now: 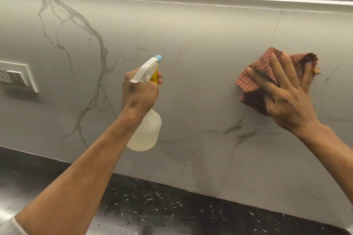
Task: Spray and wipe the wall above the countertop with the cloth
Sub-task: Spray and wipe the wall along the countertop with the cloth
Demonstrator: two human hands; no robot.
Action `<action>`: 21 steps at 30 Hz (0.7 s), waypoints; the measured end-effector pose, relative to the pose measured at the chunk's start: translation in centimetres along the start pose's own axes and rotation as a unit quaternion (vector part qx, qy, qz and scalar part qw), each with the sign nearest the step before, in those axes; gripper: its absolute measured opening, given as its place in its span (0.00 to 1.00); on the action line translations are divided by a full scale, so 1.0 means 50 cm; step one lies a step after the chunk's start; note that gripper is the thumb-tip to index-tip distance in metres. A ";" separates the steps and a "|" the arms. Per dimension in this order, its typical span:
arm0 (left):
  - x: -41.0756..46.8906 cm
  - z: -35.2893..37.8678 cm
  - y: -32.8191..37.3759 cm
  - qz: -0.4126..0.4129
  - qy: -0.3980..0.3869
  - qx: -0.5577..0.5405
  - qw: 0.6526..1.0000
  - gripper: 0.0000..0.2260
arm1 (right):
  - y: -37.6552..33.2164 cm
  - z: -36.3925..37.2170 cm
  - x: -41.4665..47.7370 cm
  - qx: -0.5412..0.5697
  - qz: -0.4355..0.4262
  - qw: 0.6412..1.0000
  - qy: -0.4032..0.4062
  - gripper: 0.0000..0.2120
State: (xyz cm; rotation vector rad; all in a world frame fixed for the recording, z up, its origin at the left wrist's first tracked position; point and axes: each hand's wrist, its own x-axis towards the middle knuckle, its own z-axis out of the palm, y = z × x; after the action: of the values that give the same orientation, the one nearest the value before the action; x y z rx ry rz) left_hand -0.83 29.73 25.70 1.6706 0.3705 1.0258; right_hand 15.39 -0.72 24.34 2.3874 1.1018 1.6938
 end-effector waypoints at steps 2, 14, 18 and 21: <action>0.002 -0.015 -0.007 -0.002 0.007 0.021 1.000 0.14 | 0.000 0.000 -0.001 -0.006 0.002 1.000 -0.008 0.30; 0.005 -0.040 -0.031 -0.018 -0.102 -0.063 0.993 0.13 | -0.019 -0.016 -0.002 -0.006 0.045 0.997 -0.064 0.31; -0.020 -0.029 -0.040 -0.017 -0.120 -0.035 0.992 0.12 | -0.030 -0.017 -0.002 -0.002 0.060 0.996 -0.073 0.30; -0.040 -0.030 -0.068 -0.024 -0.155 -0.031 0.987 0.12 | -0.037 -0.020 -0.001 0.001 0.072 0.994 -0.082 0.30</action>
State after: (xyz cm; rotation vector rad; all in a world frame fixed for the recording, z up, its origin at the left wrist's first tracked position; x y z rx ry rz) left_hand -2.32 30.52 21.81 1.7234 0.1719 0.7185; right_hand 13.57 0.25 23.99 2.6093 0.9313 1.4990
